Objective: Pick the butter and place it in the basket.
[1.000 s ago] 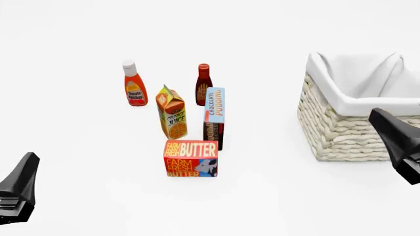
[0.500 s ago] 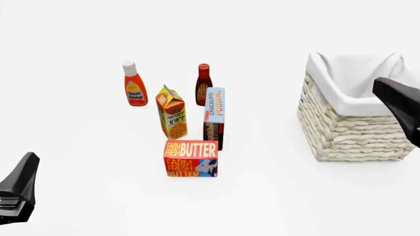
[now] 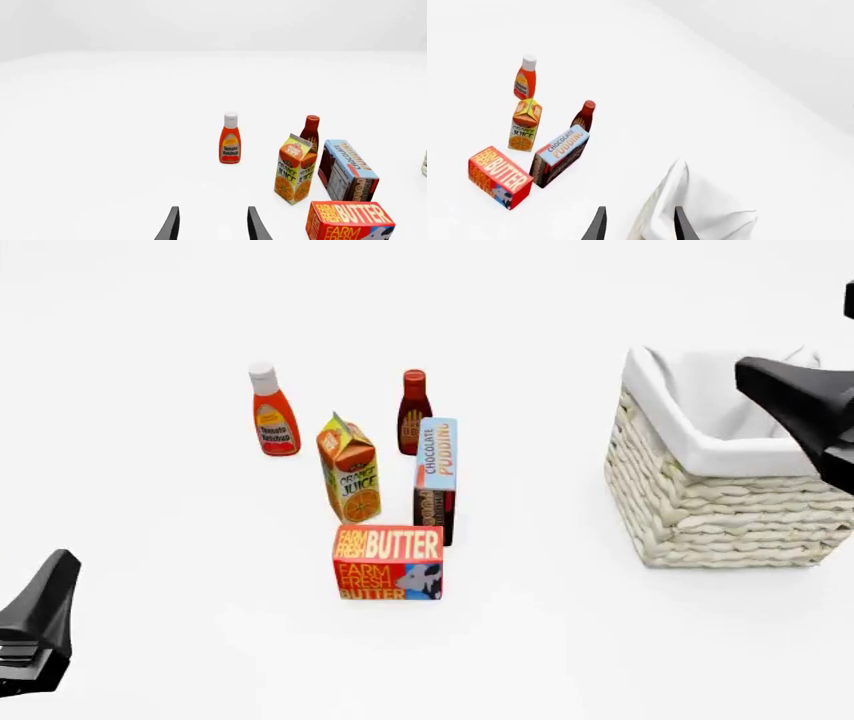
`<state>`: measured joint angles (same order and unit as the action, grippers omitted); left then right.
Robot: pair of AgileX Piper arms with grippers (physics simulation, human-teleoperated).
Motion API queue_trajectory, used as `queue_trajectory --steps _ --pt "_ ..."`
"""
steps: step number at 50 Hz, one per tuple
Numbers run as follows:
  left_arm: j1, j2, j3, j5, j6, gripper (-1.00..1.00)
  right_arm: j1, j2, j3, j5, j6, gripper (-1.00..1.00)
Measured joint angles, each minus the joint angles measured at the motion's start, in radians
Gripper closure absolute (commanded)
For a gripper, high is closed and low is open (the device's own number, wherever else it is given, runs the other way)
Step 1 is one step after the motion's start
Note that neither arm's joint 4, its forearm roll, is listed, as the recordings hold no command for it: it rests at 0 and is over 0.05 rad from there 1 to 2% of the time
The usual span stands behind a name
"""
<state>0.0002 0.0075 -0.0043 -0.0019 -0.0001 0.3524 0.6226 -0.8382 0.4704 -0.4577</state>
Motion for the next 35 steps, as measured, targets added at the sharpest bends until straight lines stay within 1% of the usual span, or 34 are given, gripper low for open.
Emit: queue_trajectory --steps 7,20,35 --pt "0.000 0.000 0.000 0.000 0.000 -1.00 0.018 0.058 -0.043 0.013 -0.048 -1.00" --pt "0.000 0.000 0.000 0.000 0.000 -1.00 0.068 0.166 -0.121 0.034 -0.117 -1.00" --pt "0.000 0.000 0.000 0.000 0.000 -1.00 0.111 0.264 -0.180 0.033 -0.178 -1.00"
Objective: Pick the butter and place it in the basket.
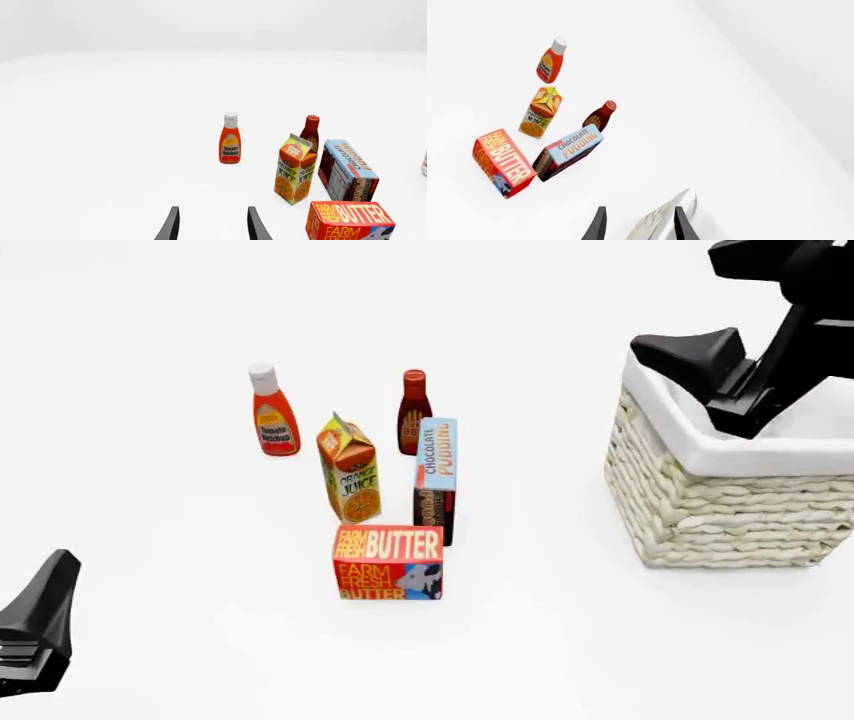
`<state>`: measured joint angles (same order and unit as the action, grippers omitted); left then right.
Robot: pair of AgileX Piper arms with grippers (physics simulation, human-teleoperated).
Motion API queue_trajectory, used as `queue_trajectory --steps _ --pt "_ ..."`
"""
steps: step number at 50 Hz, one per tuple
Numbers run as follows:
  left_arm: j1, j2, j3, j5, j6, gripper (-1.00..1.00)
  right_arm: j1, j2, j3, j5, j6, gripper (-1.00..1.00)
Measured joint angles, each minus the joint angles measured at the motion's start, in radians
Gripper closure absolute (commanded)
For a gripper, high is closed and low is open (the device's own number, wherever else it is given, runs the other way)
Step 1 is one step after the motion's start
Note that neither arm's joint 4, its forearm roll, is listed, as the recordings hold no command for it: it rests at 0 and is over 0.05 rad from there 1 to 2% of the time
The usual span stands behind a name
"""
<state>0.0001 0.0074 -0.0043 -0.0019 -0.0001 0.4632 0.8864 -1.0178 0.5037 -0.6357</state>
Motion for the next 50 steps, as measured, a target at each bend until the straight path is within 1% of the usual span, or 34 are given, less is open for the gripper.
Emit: queue_trajectory --steps 26,50 --pt "0.000 0.000 0.000 0.000 0.000 -1.00 0.045 0.128 -0.039 -0.038 -0.044 -1.00" --pt "0.000 0.000 0.000 0.000 0.000 -1.00 0.084 0.229 -0.078 -0.061 -0.056 -1.00"
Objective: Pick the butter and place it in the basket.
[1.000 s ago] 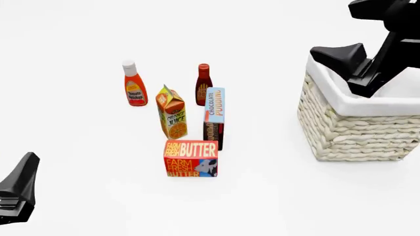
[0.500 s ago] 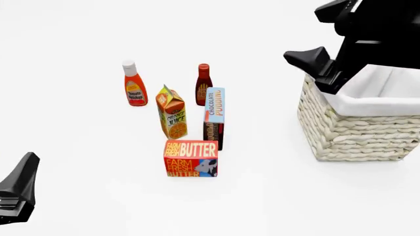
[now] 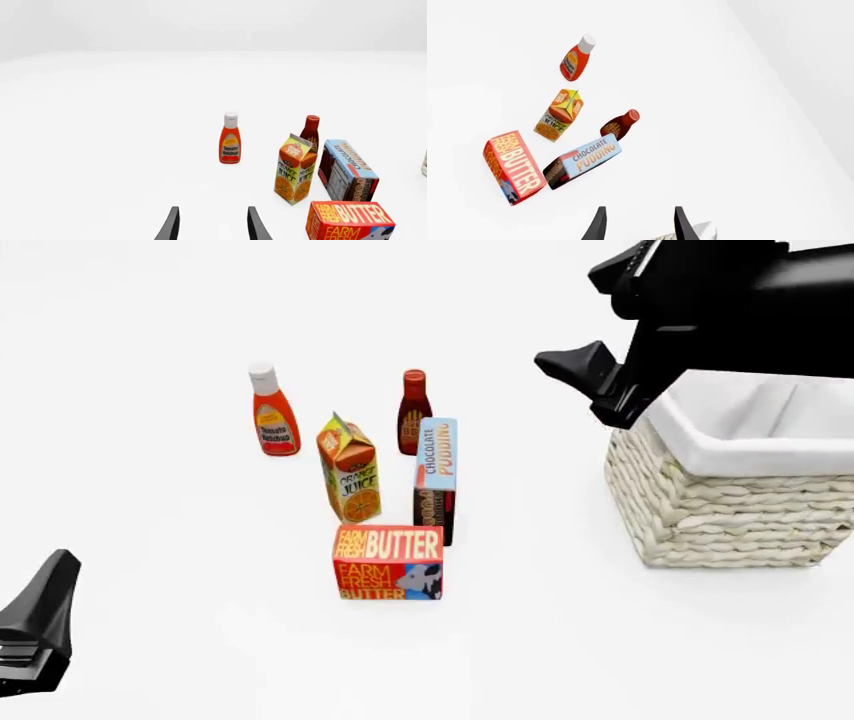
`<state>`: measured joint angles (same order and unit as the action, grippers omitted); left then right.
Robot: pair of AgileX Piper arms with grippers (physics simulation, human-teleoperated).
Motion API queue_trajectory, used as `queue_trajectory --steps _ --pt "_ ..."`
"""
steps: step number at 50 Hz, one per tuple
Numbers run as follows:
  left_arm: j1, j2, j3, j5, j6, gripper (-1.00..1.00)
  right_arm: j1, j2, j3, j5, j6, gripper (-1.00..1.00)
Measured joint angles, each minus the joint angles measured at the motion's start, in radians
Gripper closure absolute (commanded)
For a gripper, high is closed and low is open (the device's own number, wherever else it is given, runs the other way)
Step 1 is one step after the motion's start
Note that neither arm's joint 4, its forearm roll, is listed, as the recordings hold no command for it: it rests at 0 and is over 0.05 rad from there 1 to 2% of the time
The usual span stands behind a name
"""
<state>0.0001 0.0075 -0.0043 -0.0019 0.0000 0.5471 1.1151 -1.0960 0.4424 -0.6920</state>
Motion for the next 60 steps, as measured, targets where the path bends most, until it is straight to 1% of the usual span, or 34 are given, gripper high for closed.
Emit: queue_trajectory --steps 20,29,42,60 --pt "0.000 0.000 0.000 0.000 0.000 -1.00 0.041 0.084 -0.055 0.004 -0.004 -1.00" --pt "0.000 0.000 0.000 0.000 0.000 -1.00 0.087 0.169 -0.121 0.037 -0.009 -1.00" --pt "0.000 0.000 0.000 0.000 0.000 -1.00 0.119 0.239 -0.168 0.057 -0.009 -1.00" --pt "0.000 0.000 0.000 0.000 0.000 -1.00 0.177 0.319 -0.235 0.098 0.017 -1.00"
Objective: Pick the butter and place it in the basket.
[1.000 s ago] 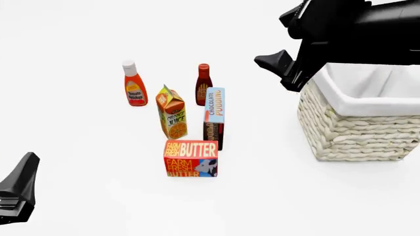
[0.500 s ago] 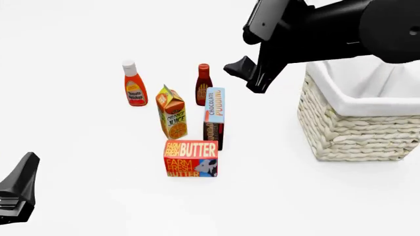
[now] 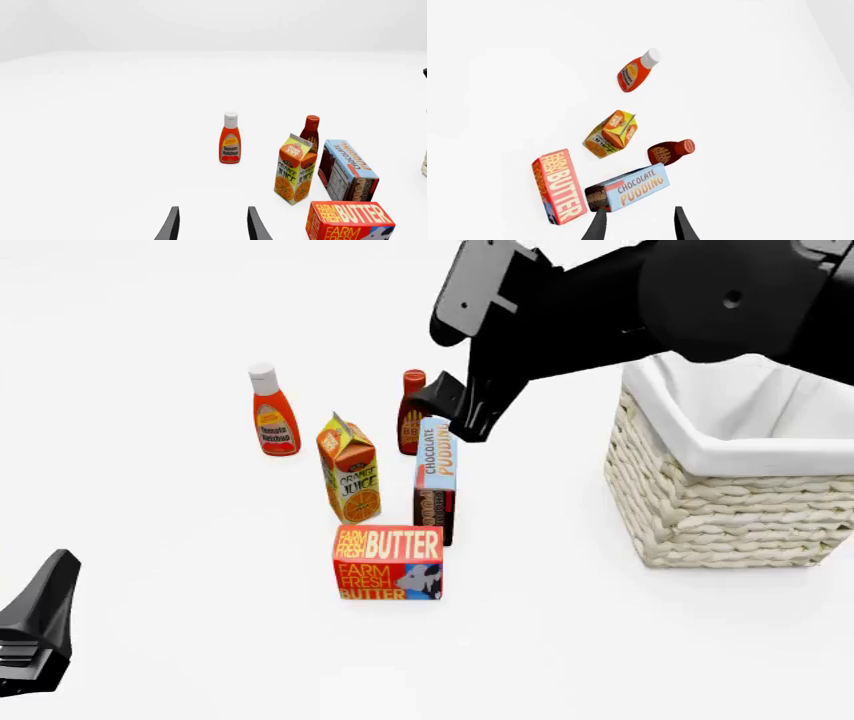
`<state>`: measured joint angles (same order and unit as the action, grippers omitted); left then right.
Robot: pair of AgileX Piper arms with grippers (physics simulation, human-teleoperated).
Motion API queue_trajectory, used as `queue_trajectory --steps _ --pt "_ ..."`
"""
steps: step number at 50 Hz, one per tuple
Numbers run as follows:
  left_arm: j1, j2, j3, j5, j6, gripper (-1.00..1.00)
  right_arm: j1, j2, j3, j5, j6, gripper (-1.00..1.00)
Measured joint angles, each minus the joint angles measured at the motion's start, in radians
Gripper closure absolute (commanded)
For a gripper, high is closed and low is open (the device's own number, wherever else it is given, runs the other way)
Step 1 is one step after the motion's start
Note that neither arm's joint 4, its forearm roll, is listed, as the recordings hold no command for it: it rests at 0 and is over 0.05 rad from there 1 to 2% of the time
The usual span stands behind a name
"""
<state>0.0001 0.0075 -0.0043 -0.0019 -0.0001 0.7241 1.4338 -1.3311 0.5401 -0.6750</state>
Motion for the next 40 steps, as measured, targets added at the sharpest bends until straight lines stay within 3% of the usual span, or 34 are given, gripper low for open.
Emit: queue_trajectory --steps 40 --pt "0.000 0.000 0.000 0.000 0.000 -1.00 0.098 0.117 -0.103 0.053 0.045 -1.00"
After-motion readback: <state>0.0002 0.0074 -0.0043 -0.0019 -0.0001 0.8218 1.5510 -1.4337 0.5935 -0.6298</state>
